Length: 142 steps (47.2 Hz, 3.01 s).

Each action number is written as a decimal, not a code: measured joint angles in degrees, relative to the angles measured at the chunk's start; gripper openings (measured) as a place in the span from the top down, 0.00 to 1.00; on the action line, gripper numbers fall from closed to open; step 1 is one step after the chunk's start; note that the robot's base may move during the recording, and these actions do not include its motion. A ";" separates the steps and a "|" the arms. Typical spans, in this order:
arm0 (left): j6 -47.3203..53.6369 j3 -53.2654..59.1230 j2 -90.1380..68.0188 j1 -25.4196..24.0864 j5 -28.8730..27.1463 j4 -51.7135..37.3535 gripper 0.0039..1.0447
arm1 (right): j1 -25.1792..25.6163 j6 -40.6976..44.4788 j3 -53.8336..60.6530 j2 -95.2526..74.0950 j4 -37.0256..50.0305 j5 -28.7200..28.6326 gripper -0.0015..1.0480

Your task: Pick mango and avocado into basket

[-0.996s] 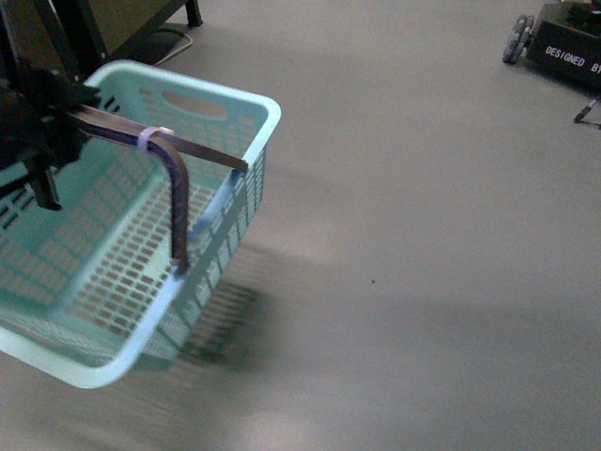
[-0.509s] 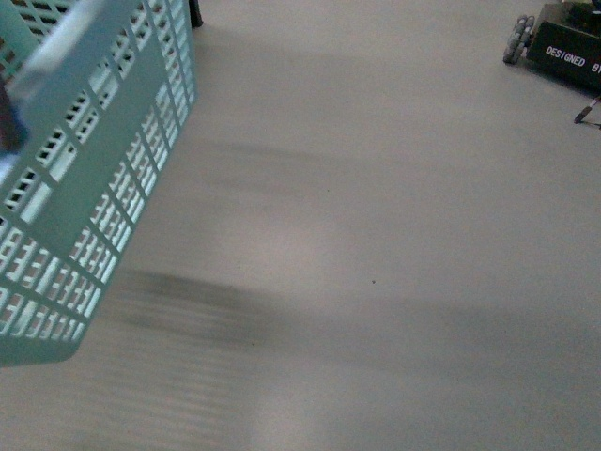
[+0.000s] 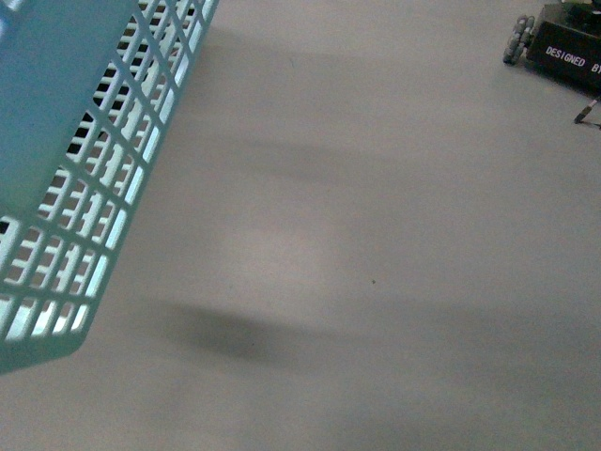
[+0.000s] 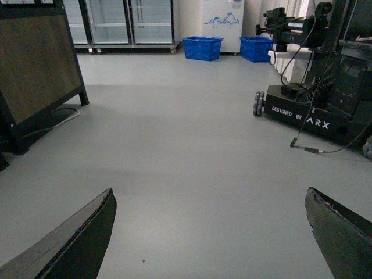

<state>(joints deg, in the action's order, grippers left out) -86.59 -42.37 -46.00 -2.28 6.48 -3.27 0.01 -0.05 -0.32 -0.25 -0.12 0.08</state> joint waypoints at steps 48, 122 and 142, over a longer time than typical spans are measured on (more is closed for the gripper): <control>17.44 -0.83 1.77 -0.24 -1.88 8.50 0.94 | 0.00 0.00 0.00 0.00 0.00 0.00 0.07; 17.55 -0.85 1.88 -0.22 -1.62 8.50 0.94 | 0.00 0.02 0.00 0.00 0.00 -0.02 0.07; 17.57 -0.94 1.88 -0.20 -1.73 8.50 0.94 | 0.00 0.02 -0.02 0.00 0.00 0.00 0.07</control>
<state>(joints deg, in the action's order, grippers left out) -69.01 -43.31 -44.12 -2.48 4.75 5.23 0.01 -0.03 -0.34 -0.25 -0.12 0.08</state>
